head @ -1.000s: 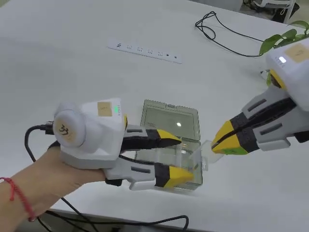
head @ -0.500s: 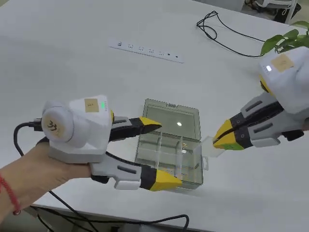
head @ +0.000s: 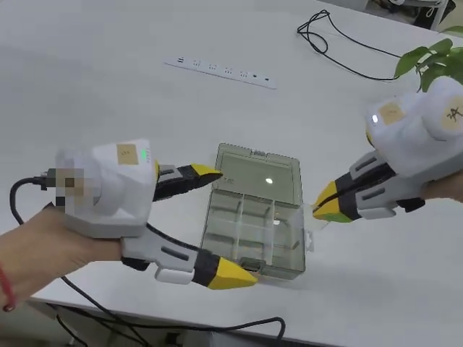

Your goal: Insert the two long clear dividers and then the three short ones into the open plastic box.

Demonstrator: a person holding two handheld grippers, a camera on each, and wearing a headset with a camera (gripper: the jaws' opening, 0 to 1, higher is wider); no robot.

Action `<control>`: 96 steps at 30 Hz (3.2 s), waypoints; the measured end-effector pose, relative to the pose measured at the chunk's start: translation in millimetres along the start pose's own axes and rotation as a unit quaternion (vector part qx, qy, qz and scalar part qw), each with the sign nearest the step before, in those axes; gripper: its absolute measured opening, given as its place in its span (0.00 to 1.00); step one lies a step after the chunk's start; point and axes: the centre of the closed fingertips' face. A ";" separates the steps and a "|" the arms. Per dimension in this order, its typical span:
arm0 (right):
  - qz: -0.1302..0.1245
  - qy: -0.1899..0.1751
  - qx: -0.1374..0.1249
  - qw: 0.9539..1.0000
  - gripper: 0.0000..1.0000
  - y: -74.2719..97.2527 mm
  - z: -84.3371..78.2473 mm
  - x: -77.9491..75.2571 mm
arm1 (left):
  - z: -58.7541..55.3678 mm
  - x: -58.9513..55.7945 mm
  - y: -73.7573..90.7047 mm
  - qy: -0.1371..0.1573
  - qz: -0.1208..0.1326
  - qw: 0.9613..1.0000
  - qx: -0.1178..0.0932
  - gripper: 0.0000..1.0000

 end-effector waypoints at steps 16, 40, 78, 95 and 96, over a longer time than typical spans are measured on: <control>-0.009 -0.003 0.027 1.000 0.03 -35.0 -16.1 -13.7 | -8.0 5.3 1.3 0.008 0.004 1.000 0.005 1.00; -0.002 -0.010 0.036 0.999 0.03 -49.1 -25.8 -21.3 | -7.4 4.2 2.3 0.016 0.006 1.000 -0.001 1.00; -0.006 0.012 0.027 1.000 0.02 -76.6 -39.4 -24.0 | -9.9 3.5 1.4 0.022 0.004 1.000 0.000 0.99; -0.011 0.025 0.057 0.998 0.02 -85.0 -44.0 -24.6 | -8.5 3.0 2.5 0.019 0.005 1.000 0.002 0.99; -0.011 0.027 0.059 0.998 0.02 -85.9 -44.8 -25.1 | -8.0 2.5 2.6 0.019 0.005 1.000 0.002 0.99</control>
Point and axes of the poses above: the centre of the closed fingertips' face, and the gripper's own axes: y roughly backward along the fingers, x roughly to its left, z roughly out of its top, and after that the axes turned 5 degrees about z, right-handed
